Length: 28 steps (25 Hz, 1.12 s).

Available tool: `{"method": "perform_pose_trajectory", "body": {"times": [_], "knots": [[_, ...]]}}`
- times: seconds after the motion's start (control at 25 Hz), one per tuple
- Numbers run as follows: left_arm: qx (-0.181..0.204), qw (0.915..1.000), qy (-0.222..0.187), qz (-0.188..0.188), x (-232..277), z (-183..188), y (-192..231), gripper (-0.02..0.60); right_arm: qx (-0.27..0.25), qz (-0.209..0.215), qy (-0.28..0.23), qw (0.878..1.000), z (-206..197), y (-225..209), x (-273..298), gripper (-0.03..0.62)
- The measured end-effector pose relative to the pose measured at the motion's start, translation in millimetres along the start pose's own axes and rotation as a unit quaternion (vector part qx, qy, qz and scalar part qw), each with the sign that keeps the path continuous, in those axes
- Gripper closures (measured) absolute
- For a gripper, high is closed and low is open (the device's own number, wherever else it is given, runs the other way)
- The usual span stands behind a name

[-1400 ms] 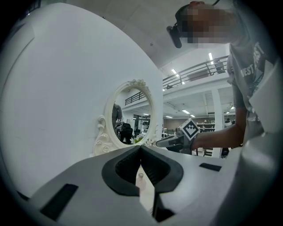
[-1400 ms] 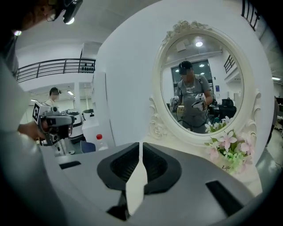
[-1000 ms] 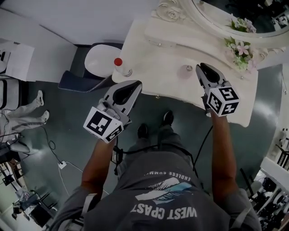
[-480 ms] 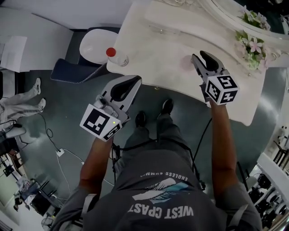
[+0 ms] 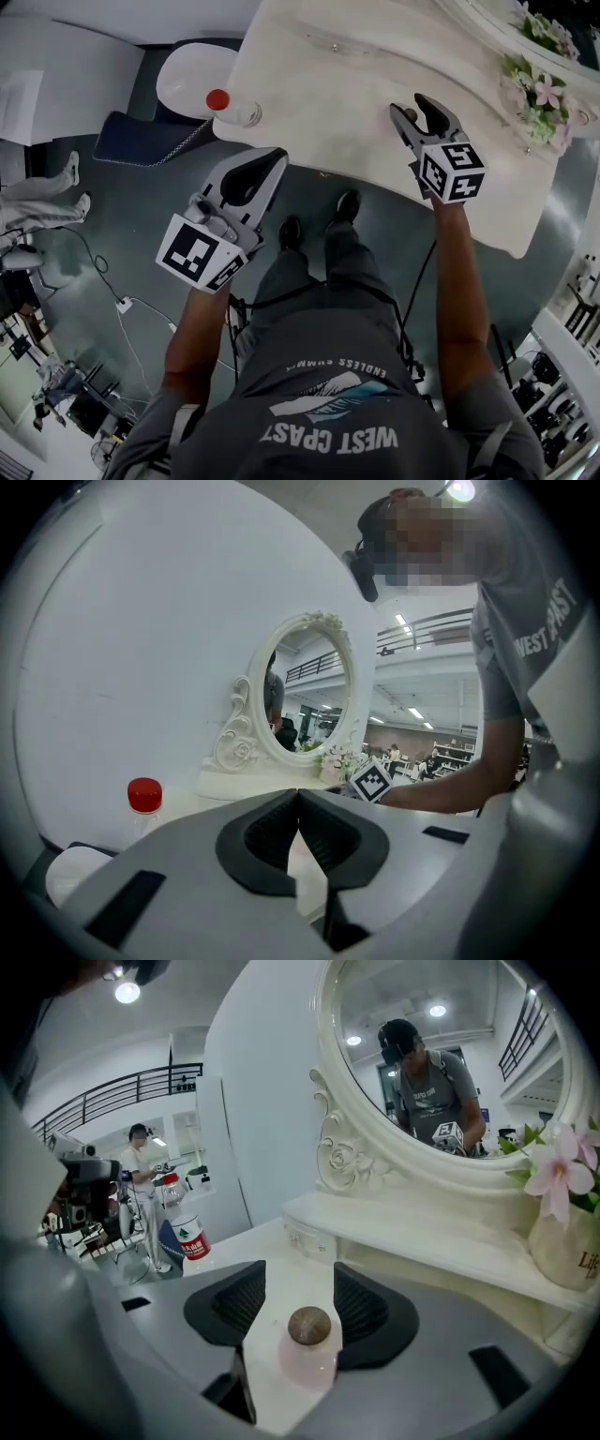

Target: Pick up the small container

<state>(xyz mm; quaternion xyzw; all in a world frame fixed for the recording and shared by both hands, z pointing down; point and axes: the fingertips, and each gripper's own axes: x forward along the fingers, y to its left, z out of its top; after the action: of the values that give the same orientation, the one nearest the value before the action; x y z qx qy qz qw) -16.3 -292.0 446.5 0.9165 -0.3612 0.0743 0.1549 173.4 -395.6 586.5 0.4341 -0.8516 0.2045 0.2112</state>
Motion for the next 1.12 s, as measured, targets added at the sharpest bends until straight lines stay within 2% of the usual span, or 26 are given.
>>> {"method": "perform_pose_trajectory", "body": {"times": [0.4,0.56,0.72,1.12], "knots": [[-0.003,0.9999,0.009,0.005,4.3,-9.2,1.0,0.565,0.004,-0.007,0.009,1.0,-31.6,-8.9,18.1,0.358],[-0.002,0.9999,0.012,0.007,3.1,-11.4,-0.6,0.565,-0.011,-0.018,0.01,1.0,-40.5,-12.5,23.7,0.423],[0.0,0.9999,0.011,0.009,-0.4,-10.1,-1.8,0.565,-0.033,-0.03,0.006,0.999,-40.8,-12.2,25.5,0.45],[0.013,0.9998,-0.005,0.012,-18.4,3.6,-6.3,0.565,-0.028,-0.066,-0.001,0.997,-30.3,-12.4,4.7,0.454]]}}
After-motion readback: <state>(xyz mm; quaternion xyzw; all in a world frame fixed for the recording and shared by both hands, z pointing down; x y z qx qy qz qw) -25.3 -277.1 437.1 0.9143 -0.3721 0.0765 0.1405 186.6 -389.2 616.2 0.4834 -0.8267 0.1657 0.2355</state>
